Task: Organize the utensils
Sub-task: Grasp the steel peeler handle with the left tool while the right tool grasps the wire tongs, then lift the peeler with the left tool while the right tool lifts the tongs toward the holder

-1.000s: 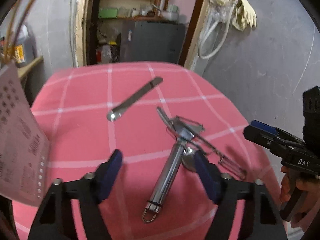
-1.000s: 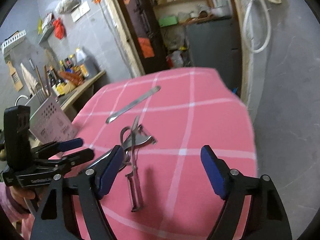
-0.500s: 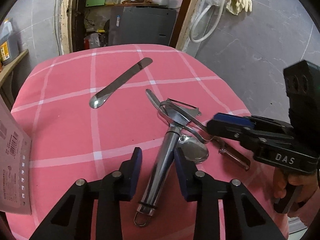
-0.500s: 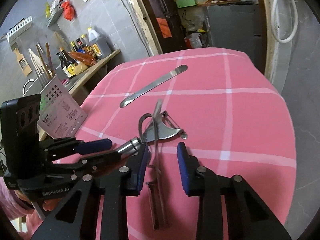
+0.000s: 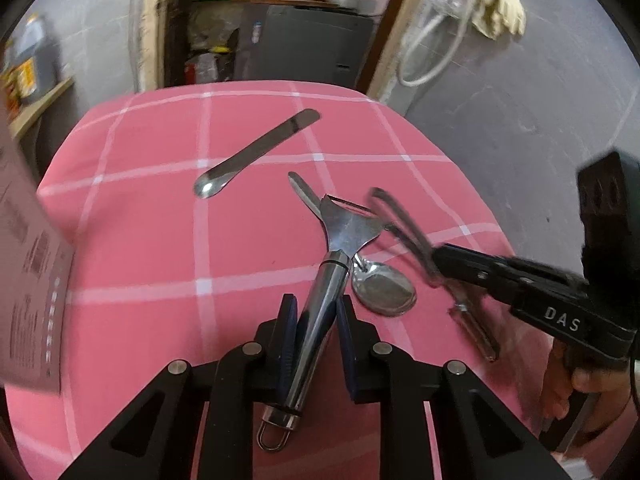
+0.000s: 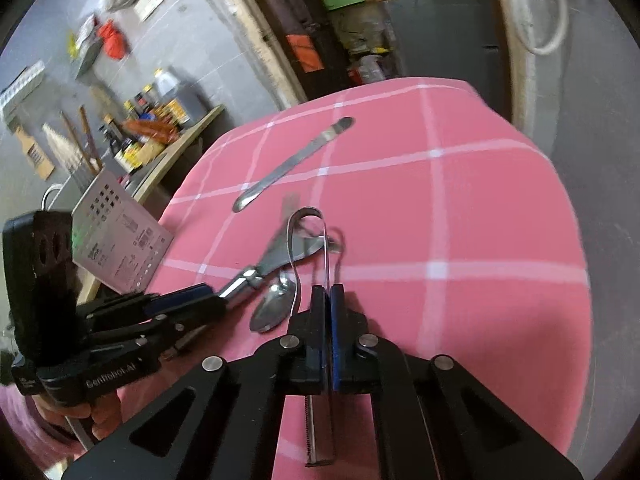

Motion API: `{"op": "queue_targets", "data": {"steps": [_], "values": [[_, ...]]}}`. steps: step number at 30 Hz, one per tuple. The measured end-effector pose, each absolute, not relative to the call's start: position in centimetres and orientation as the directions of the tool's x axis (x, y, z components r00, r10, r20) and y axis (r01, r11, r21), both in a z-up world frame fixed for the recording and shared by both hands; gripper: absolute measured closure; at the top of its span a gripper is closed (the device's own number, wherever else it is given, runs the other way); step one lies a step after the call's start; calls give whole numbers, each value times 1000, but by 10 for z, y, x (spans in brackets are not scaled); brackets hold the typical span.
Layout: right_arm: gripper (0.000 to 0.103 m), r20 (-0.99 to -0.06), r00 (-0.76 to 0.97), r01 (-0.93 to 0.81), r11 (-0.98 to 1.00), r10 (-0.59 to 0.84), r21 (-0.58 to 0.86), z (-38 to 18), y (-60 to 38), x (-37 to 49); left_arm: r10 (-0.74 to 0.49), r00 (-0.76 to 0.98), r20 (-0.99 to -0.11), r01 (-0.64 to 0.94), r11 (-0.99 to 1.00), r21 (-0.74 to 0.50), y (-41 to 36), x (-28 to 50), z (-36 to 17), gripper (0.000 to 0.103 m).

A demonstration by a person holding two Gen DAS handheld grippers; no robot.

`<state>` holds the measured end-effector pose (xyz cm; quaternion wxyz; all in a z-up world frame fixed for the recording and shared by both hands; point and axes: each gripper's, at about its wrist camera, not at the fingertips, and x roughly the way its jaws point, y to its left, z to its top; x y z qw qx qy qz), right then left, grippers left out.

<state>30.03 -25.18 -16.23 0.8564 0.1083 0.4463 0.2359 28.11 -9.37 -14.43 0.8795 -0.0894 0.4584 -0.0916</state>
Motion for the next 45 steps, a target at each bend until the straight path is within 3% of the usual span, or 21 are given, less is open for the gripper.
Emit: {"op": "queue_targets", "data": {"steps": [10, 12, 14, 16, 32, 42, 44, 45], "values": [[98, -759, 470, -242, 893, 450, 380, -160, -262, 278, -255, 490, -834, -28, 951, -307, -86, 253, -138, 86], [94, -762, 469, -249, 895, 447, 371, -159, -262, 278, -272, 468, -841, -18, 948, -317, -84, 252, -138, 86], [77, -762, 468, -254, 894, 448, 369, -157, -262, 281, -293, 455, -841, -11, 942, -335, -80, 254, -138, 86], [71, -759, 469, -266, 892, 451, 366, -154, -261, 286, -303, 441, -845, -6, 940, -340, -77, 258, -139, 85], [71, -825, 430, -381, 903, 365, 201, -151, -222, 326, -338, 343, -877, 109, 941, -320, -93, 306, -149, 84], [71, -876, 398, -349, 928, 273, 131, -153, -210, 327, -337, 284, -897, 145, 940, -307, -99, 316, -151, 85], [81, -885, 388, -338, 933, 257, 123, -153, -209, 328, -329, 282, -901, 143, 943, -299, -100, 317, -151, 85], [80, -888, 386, -328, 937, 251, 122, -152, -211, 327, -325, 284, -902, 141, 945, -296, -101, 317, -151, 85]]}}
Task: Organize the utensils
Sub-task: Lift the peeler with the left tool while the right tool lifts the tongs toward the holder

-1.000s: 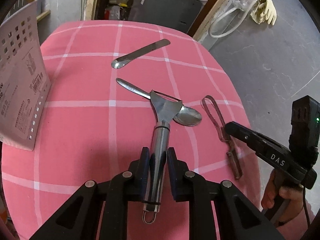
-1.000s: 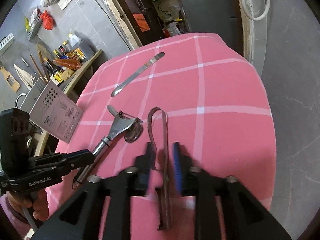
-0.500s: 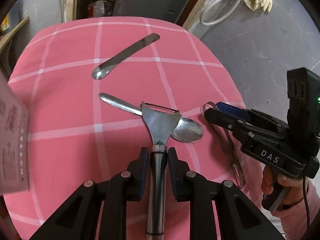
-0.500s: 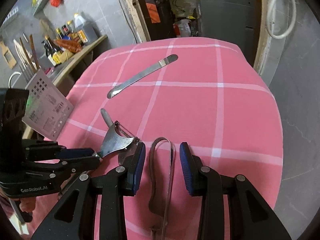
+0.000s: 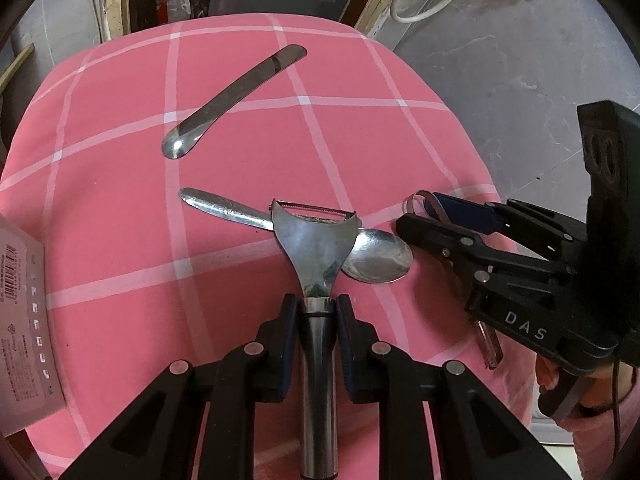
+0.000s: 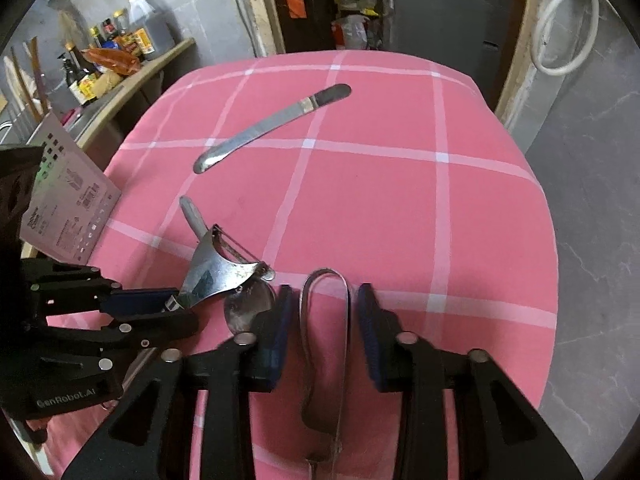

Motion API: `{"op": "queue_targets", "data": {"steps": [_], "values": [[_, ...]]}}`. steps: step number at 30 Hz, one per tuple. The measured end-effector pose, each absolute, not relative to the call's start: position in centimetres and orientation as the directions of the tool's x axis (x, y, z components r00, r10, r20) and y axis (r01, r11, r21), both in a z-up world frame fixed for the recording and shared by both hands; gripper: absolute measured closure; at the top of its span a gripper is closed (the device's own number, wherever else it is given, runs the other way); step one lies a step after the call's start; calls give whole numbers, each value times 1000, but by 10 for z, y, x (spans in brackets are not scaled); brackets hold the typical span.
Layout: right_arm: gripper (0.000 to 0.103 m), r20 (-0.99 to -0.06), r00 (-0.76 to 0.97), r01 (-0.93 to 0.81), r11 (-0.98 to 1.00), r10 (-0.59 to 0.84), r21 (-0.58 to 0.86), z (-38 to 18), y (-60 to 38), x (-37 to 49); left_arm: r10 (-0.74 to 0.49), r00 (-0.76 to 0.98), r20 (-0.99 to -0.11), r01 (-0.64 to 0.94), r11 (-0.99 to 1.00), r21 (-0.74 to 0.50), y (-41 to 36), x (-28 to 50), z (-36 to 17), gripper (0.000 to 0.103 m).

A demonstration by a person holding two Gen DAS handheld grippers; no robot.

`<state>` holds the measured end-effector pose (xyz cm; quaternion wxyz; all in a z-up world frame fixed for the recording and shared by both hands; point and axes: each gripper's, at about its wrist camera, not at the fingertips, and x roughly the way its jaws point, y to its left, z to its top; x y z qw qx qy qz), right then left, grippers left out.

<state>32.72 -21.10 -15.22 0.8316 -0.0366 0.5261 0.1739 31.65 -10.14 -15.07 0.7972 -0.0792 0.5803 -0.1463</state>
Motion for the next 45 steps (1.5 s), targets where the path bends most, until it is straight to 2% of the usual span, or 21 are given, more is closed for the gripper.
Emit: {"op": "queue_targets", "data": {"steps": [5, 8, 14, 30, 45], "values": [[81, -870, 376, -282, 934, 319, 220, -149, -229, 322, -315, 310, -897, 130, 949, -288, -101, 305, -148, 85], [81, -827, 400, -240, 916, 395, 322, -144, -245, 311, -340, 345, -875, 119, 941, -318, -94, 294, -142, 85], [81, -734, 518, -209, 897, 439, 390, -118, -267, 275, -378, 451, -809, 135, 925, -356, -80, 264, -115, 85], [81, -487, 735, -345, 879, 471, 329, 1, -226, 228, -323, 693, -645, 181, 943, -278, -32, 217, -6, 85], [81, -249, 751, -537, 785, 612, 310, 101, -123, 229, -154, 836, -526, 67, 981, -181, 55, 195, 88, 85]]}}
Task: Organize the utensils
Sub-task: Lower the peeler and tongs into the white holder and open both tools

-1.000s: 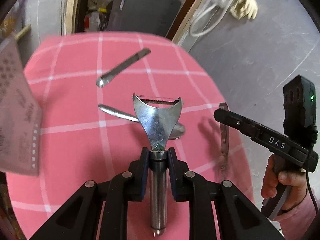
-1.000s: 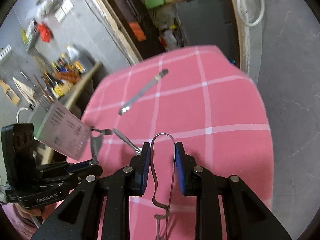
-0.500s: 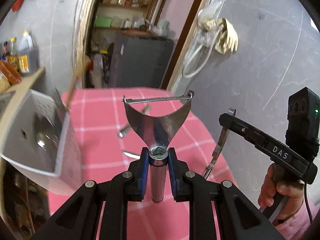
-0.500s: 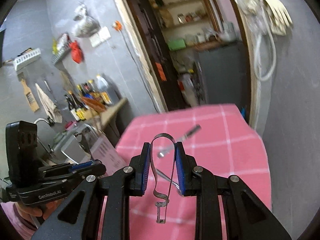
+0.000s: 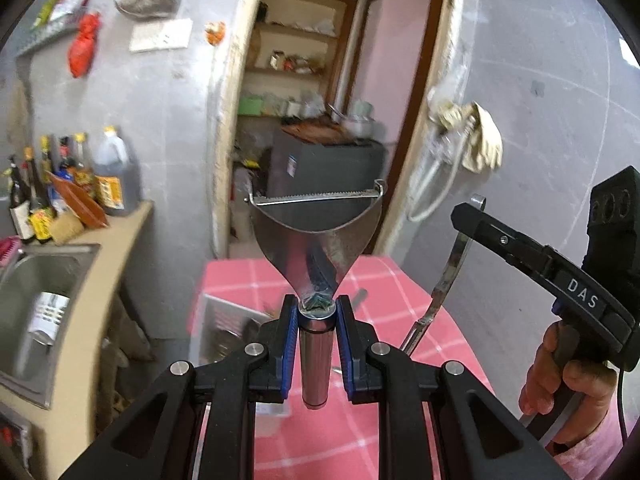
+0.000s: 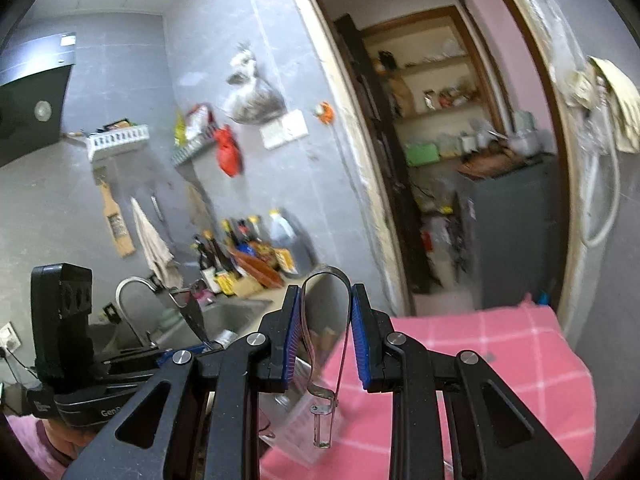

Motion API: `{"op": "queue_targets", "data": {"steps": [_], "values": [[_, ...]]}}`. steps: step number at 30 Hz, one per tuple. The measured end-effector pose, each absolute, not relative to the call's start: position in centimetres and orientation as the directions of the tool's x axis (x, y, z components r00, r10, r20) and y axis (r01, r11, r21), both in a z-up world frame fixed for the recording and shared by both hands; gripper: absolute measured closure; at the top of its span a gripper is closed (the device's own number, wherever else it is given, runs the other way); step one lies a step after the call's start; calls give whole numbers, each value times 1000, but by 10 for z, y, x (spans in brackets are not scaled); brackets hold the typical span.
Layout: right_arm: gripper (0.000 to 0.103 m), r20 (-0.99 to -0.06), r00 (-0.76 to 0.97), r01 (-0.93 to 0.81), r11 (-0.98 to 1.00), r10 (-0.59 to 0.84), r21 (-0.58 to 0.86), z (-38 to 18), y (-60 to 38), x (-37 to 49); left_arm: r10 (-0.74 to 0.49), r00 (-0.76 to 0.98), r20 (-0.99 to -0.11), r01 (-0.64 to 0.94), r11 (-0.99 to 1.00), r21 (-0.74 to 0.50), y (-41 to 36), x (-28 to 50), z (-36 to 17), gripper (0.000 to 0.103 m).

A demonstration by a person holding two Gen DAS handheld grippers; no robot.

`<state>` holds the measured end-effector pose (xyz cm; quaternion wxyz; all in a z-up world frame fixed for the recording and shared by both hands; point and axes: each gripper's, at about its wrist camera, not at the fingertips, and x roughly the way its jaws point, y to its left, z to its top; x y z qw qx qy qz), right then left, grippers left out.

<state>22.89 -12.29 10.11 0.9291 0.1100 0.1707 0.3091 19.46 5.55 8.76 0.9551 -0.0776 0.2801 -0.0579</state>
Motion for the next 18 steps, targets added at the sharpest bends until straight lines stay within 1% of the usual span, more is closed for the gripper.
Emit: {"op": "queue_targets", "data": {"steps": [4, 11, 15, 18], "values": [[81, -213, 737, -579, 761, 642, 292, 112, -94, 230, -121, 862, -492, 27, 981, -193, 80, 189, 95, 85], [81, -185, 720, -607, 736, 669, 298, 105, -60, 235, -69, 896, -438, -42, 970, -238, 117, 192, 94, 85], [81, -194, 712, -609, 731, 675, 308, 91, -46, 241, -61, 912, -406, -62, 958, -281, 133, 195, 82, 85], [81, -220, 706, -602, 734, 673, 315, 75, -39, 246, -69, 915, -398, -63, 948, -311, 139, 199, 71, 85]]}}
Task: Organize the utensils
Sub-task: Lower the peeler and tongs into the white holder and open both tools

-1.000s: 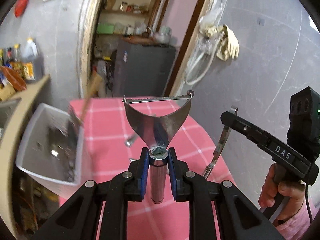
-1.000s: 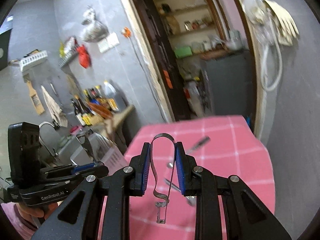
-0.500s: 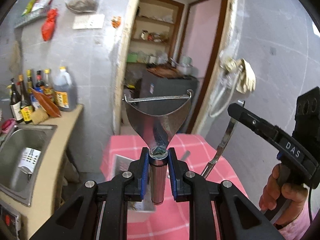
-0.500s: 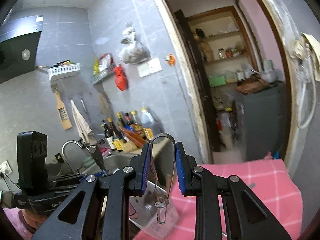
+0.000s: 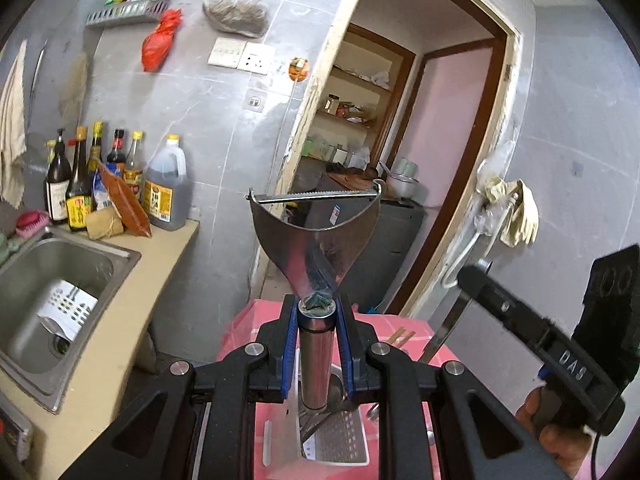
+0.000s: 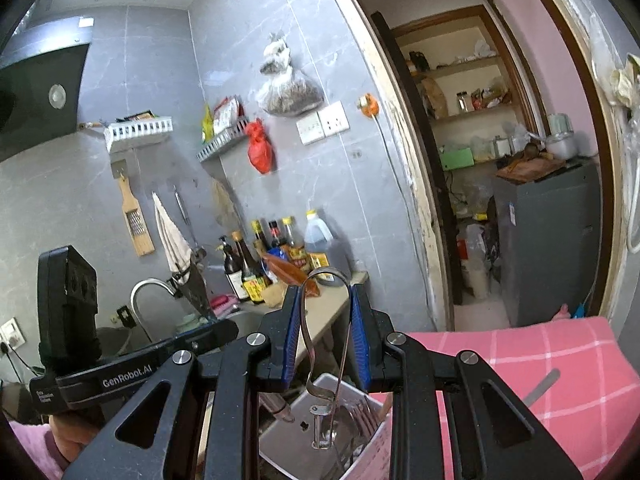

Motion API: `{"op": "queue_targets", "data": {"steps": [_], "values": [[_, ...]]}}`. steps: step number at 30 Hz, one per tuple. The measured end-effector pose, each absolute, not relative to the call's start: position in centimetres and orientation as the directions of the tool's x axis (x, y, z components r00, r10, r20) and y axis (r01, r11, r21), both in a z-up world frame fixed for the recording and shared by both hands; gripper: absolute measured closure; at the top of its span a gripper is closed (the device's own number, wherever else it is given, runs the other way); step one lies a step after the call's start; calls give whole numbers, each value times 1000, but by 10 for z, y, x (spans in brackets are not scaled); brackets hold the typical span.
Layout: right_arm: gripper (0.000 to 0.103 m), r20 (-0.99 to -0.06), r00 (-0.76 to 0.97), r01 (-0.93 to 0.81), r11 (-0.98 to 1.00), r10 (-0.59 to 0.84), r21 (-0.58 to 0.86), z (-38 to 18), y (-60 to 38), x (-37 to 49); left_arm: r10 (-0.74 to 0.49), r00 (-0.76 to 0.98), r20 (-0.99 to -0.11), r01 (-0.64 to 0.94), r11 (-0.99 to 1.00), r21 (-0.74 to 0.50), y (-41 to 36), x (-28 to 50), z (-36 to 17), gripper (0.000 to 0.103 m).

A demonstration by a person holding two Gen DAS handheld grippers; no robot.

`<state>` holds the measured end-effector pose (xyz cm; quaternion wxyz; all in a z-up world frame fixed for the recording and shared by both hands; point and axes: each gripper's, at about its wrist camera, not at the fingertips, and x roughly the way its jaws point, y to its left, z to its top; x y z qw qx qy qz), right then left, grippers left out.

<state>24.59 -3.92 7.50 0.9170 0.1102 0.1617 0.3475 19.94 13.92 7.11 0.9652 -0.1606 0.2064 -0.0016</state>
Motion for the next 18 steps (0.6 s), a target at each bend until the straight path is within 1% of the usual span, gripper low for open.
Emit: {"op": "queue_targets", "data": {"steps": [4, 8, 18], "values": [[81, -261, 700, -589, 744, 665, 315, 57, -34, 252, -82, 907, -413, -57, 947, -315, 140, 207, 55, 85], [81, -300, 689, -580, 751, 659, 316, 39, -33, 257, -100, 894, -437, -34, 957, -288, 131, 214, 42, 85], [81, -348, 658, -580, 745, 667, 330, 12, -31, 260, -140, 862, -487, 2, 962, -273, 121, 219, 22, 85]]}}
